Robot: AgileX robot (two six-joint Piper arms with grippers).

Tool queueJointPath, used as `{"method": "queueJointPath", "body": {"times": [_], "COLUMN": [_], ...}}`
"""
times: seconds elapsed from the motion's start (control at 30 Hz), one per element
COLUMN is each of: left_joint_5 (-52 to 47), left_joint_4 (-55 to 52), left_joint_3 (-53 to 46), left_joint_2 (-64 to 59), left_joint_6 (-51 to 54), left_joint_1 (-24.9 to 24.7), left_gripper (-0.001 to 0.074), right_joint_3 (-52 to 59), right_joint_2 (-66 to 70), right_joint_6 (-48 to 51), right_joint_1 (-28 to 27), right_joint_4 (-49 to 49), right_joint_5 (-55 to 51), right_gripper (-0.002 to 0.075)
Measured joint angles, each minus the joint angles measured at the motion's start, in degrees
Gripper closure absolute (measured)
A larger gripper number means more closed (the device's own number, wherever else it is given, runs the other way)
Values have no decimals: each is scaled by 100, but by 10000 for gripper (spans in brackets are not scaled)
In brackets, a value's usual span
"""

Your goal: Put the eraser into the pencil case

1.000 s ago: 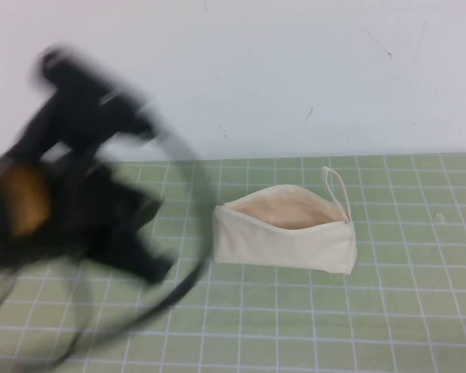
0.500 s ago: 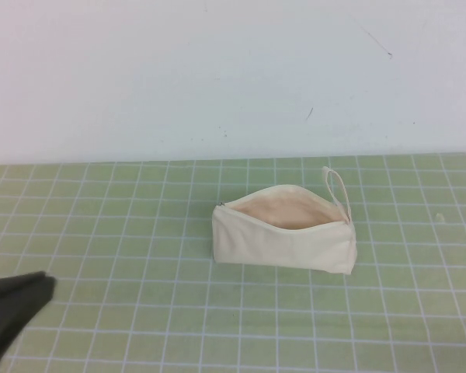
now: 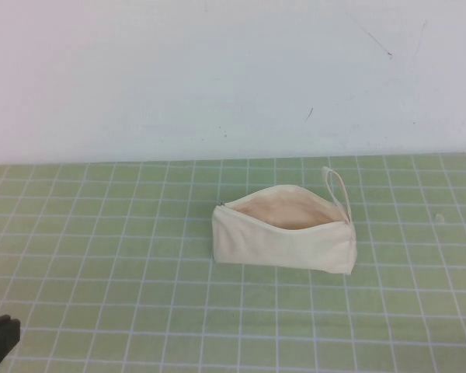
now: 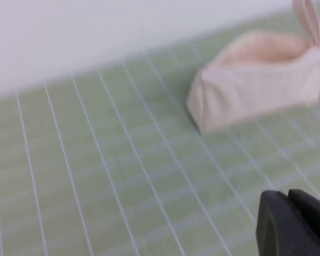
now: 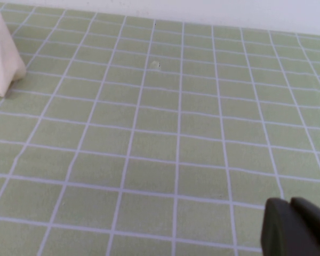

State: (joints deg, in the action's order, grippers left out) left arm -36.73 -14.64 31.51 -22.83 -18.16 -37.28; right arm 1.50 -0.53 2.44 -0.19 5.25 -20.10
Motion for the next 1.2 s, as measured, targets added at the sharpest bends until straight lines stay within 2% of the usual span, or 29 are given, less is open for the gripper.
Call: {"method": "queueJointPath", "body": {"times": [0.1,0.2,0.47,0.7,0.87,1.2], "left_joint_5": [776,1309,1602,2336,2569,1845], "left_joint_4": [-174,-142,379,687,1234,1764], "left_joint_3": [-623,-1143,-2066,-2827,-3298,-3293], "left_joint_2": [515,1081,2233,2344,2344,2344], "left_joint_6": [-24,-39,69,130,418,1500], "left_joint_1": [245,708,2451,3473,3707,3732], "left_gripper": [735,735,735,735,735,736], "right_joint_3": [0,0,0,0,0,0], "right_joint_2": [0,0,0,0,0,0], "right_joint_6": [0,0,0,0,0,0], "right_joint_1": [0,0,0,0,0,0], "right_joint_4": [0,0,0,0,0,0], "right_joint_5": [0,0,0,0,0,0], "right_gripper": [727,727,727,727,727,727]}}
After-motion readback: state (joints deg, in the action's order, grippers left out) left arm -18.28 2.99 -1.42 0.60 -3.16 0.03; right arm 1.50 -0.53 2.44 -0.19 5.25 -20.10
